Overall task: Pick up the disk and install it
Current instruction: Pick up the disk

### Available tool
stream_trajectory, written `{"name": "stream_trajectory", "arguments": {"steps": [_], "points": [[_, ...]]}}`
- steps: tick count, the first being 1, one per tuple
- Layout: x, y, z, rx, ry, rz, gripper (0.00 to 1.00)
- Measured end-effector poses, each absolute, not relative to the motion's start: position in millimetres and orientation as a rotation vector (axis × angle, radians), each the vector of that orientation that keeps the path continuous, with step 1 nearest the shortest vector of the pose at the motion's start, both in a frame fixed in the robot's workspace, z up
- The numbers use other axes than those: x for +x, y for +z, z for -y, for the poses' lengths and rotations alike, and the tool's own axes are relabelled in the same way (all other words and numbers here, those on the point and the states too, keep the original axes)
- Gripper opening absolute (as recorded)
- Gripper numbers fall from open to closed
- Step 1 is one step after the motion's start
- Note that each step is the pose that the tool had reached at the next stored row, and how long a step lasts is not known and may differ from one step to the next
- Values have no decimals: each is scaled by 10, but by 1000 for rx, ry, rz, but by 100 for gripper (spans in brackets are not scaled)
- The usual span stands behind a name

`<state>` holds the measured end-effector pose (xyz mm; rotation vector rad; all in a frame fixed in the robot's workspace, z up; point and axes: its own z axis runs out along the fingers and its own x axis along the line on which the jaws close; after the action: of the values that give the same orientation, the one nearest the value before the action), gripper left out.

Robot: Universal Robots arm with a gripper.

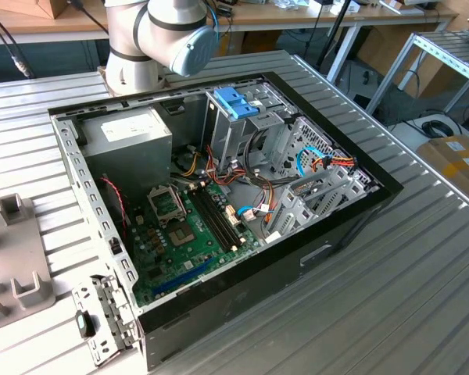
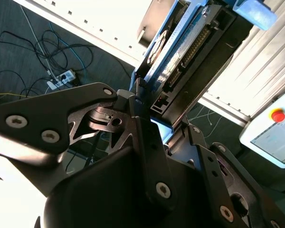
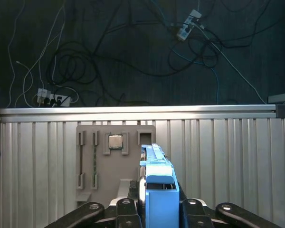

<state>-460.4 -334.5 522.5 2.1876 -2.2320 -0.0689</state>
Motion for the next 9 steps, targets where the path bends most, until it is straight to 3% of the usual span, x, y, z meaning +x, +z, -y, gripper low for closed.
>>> {"name": "stream_trajectory", "arguments": {"steps": [9], "points": [[-4564, 5224, 3347, 2184, -60, 2228, 37]]}}
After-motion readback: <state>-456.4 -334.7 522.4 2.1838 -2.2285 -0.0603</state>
